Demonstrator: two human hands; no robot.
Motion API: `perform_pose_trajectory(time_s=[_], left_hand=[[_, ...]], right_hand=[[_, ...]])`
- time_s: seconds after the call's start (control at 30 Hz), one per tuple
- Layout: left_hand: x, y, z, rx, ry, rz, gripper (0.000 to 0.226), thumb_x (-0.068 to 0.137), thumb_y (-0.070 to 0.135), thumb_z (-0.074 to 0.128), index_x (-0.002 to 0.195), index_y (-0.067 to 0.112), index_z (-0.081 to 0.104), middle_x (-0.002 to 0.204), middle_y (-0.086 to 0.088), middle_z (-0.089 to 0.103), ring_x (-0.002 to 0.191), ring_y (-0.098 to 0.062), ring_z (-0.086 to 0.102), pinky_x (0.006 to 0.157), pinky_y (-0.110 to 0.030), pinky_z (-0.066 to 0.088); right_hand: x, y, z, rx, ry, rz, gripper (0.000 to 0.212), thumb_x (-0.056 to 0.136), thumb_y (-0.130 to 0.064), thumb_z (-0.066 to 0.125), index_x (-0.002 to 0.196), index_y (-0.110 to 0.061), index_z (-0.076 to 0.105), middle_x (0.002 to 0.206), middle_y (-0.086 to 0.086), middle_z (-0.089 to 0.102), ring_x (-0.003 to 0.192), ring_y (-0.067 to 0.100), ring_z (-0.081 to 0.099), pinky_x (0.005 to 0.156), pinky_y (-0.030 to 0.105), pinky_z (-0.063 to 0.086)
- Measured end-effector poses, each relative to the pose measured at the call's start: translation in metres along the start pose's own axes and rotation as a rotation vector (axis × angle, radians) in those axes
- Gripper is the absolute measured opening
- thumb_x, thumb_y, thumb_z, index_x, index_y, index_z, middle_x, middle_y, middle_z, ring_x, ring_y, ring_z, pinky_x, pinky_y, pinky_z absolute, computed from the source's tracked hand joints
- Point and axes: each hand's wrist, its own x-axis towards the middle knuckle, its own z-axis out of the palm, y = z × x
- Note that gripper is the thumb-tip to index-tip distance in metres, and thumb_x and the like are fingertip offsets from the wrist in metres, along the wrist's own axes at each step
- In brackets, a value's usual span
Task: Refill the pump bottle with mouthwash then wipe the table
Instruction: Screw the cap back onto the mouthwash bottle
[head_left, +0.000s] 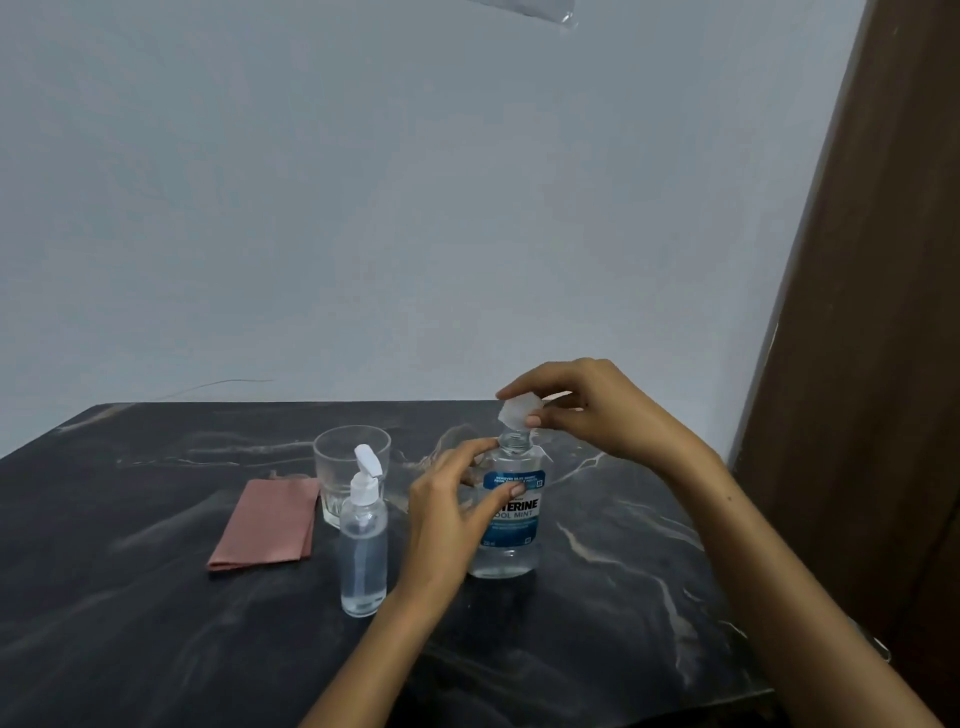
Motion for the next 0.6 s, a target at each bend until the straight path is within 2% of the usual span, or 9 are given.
perform_pose_trajectory(time_s=[0.1, 0.17, 0.23, 0.3, 0.37, 0.43, 0.5, 0.53, 0.6], left_hand=[[0.000, -0.001, 0.000, 0.008, 0.002, 0.009, 0.040, 0.073, 0.029, 0.076, 0.109, 0.035, 0.060, 0.101, 0.019, 0.061, 0.093, 0.012, 0.054, 0.067, 0.001, 0.041], [0.001, -0.001, -0.001, 0.012, 0.005, 0.010, 0.041, 0.072, 0.028, 0.076, 0.109, 0.033, 0.060, 0.100, 0.019, 0.060, 0.093, 0.013, 0.054, 0.067, 0.001, 0.041], [0.001, -0.001, -0.001, 0.015, 0.006, 0.012, 0.041, 0.071, 0.028, 0.077, 0.109, 0.033, 0.060, 0.098, 0.019, 0.060, 0.092, 0.013, 0.055, 0.067, 0.001, 0.040], [0.001, -0.001, 0.000, 0.015, 0.006, 0.013, 0.041, 0.070, 0.029, 0.078, 0.107, 0.034, 0.060, 0.097, 0.017, 0.062, 0.088, 0.009, 0.058, 0.067, 0.001, 0.039], [0.001, -0.001, 0.000, 0.022, 0.007, 0.011, 0.041, 0.070, 0.030, 0.078, 0.108, 0.031, 0.062, 0.098, 0.012, 0.065, 0.084, 0.004, 0.060, 0.068, 0.000, 0.039], [0.001, -0.002, 0.000, 0.028, 0.004, 0.008, 0.041, 0.071, 0.030, 0.077, 0.109, 0.030, 0.062, 0.099, 0.011, 0.065, 0.084, 0.004, 0.060, 0.068, 0.000, 0.039], [0.001, -0.002, -0.001, 0.017, 0.000, 0.005, 0.041, 0.071, 0.030, 0.078, 0.108, 0.031, 0.062, 0.099, 0.011, 0.065, 0.088, 0.007, 0.058, 0.068, 0.000, 0.040], [0.002, -0.003, -0.001, 0.011, -0.002, 0.004, 0.041, 0.070, 0.029, 0.078, 0.108, 0.031, 0.062, 0.099, 0.011, 0.065, 0.090, 0.009, 0.057, 0.068, 0.000, 0.040], [0.002, -0.003, 0.000, 0.013, -0.006, 0.003, 0.042, 0.070, 0.029, 0.078, 0.108, 0.031, 0.062, 0.099, 0.013, 0.064, 0.091, 0.012, 0.055, 0.068, 0.001, 0.040]], right_hand=[[0.005, 0.000, 0.001, -0.074, -0.079, 0.017, 0.030, 0.084, -0.010, 0.068, 0.110, -0.026, 0.070, 0.115, -0.002, 0.067, 0.103, 0.011, 0.062, 0.091, 0.028, 0.053], [0.009, 0.001, 0.001, -0.096, -0.061, 0.041, 0.029, 0.080, -0.019, 0.074, 0.107, -0.027, 0.070, 0.104, -0.004, 0.069, 0.094, 0.010, 0.064, 0.082, 0.022, 0.053], [0.011, 0.001, 0.004, -0.175, 0.002, 0.061, 0.029, 0.074, -0.035, 0.077, 0.101, -0.025, 0.072, 0.090, -0.003, 0.069, 0.081, 0.010, 0.064, 0.070, 0.015, 0.049], [0.014, -0.001, 0.009, -0.266, 0.067, 0.067, 0.036, 0.070, -0.052, 0.074, 0.087, -0.020, 0.072, 0.074, -0.004, 0.066, 0.069, 0.009, 0.060, 0.060, 0.018, 0.046], [0.015, -0.002, 0.011, -0.295, 0.074, 0.073, 0.045, 0.069, -0.059, 0.070, 0.080, -0.015, 0.073, 0.071, -0.003, 0.068, 0.068, 0.011, 0.062, 0.061, 0.027, 0.051], [0.015, -0.001, 0.009, -0.255, 0.026, 0.080, 0.050, 0.069, -0.057, 0.071, 0.096, -0.015, 0.073, 0.094, 0.001, 0.074, 0.084, 0.013, 0.068, 0.076, 0.032, 0.057], [0.013, 0.000, 0.004, -0.147, -0.041, 0.090, 0.055, 0.073, -0.042, 0.076, 0.120, -0.016, 0.064, 0.121, 0.001, 0.067, 0.104, 0.009, 0.064, 0.090, 0.027, 0.053], [0.012, 0.001, 0.001, -0.086, -0.071, 0.082, 0.051, 0.076, -0.030, 0.076, 0.124, -0.019, 0.061, 0.124, 0.000, 0.065, 0.106, 0.007, 0.062, 0.091, 0.023, 0.052], [0.011, 0.001, 0.000, -0.057, -0.087, 0.046, 0.037, 0.078, -0.017, 0.075, 0.114, -0.024, 0.067, 0.112, -0.004, 0.069, 0.098, 0.002, 0.062, 0.089, 0.021, 0.053]])
